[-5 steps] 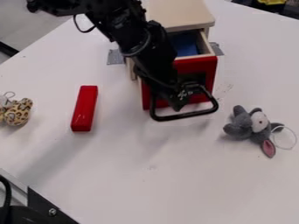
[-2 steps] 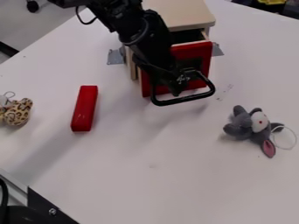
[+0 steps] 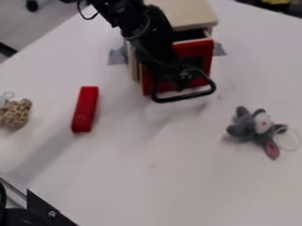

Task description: Fermer le tiroir

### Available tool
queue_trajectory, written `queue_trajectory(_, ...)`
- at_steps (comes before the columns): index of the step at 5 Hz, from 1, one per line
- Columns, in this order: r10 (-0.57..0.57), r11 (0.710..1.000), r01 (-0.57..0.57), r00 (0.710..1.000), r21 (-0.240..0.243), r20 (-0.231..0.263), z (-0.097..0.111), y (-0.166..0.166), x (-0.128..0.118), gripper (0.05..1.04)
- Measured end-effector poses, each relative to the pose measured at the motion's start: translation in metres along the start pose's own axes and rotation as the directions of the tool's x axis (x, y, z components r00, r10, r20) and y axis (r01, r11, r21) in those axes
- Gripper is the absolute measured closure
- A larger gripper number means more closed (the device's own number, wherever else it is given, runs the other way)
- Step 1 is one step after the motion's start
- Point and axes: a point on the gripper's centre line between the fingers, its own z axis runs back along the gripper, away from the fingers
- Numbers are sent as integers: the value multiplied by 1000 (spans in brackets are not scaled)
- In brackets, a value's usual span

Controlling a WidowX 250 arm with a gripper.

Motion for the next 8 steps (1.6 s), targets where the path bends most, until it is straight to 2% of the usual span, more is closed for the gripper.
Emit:
queue_trajectory(2, 35, 999, -36, 999, 18, 30, -5, 21, 14, 85)
queue_trajectory(4, 52, 999, -52, 998, 13, 34, -3, 22, 16, 85)
queue_trajectory(5, 49, 997, -49, 999, -56, -7, -1, 7, 6, 85)
queue_trajectory(6, 4, 992, -11, 999, -125, -52, 12, -17, -2, 85)
queue_trajectory(7, -28, 988, 20, 998, -156, -49, 32, -29, -3, 85)
queue_trajectory(8, 12, 986, -27, 996, -163, -93, 48, -24, -14, 85)
